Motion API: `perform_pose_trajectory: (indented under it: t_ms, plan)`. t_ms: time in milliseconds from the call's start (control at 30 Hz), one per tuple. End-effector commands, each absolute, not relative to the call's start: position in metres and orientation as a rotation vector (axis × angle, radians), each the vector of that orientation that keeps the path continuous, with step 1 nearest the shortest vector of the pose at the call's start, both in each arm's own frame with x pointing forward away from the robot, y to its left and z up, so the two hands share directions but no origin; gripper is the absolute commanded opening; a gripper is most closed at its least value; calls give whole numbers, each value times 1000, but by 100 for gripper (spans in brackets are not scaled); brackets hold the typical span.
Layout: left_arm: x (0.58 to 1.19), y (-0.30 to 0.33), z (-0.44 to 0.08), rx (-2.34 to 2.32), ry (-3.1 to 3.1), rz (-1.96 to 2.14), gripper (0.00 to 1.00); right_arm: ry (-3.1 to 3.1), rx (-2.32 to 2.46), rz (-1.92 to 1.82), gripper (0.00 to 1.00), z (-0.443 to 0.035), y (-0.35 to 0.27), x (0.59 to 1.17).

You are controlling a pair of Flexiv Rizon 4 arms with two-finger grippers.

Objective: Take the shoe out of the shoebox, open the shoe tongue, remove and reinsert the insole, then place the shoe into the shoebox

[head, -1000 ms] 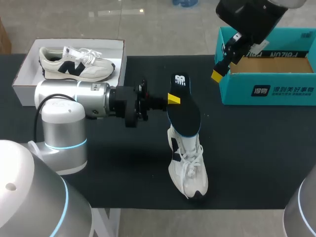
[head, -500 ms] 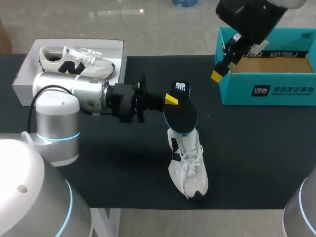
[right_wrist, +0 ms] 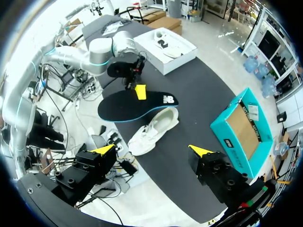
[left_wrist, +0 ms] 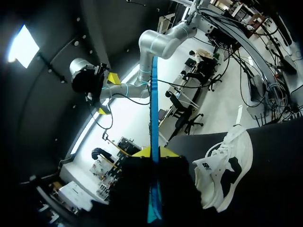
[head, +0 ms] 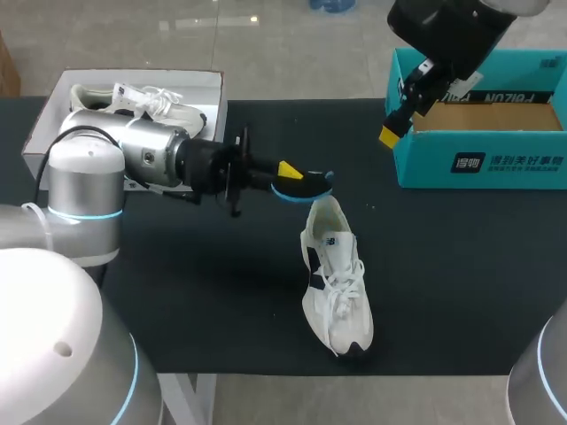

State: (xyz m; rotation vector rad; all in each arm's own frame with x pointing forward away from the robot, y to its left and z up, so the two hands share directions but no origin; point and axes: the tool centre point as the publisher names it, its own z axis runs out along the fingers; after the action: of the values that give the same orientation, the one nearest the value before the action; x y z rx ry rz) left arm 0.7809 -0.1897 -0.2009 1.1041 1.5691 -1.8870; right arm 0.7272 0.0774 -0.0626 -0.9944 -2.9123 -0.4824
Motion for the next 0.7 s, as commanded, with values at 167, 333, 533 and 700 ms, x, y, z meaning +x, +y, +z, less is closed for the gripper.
perform_pose_trajectory:
  t_ms: [167, 333, 533, 700]
  plan:
    - [783, -187, -200, 970, 1632, -1955, 0, -2910, -996, -476, 100, -63, 79, 729]
    - [783, -184, -195, 966, 1557, -1977, 0, -2910, -996, -476, 100, -63, 79, 729]
    - [783, -184, -195, 966, 1557, -1977, 0, -2910, -996, -476, 100, -63, 79, 729]
    - [783, -184, -195, 966, 1557, -1977, 0, -2910, -996, -476, 100, -63, 79, 729]
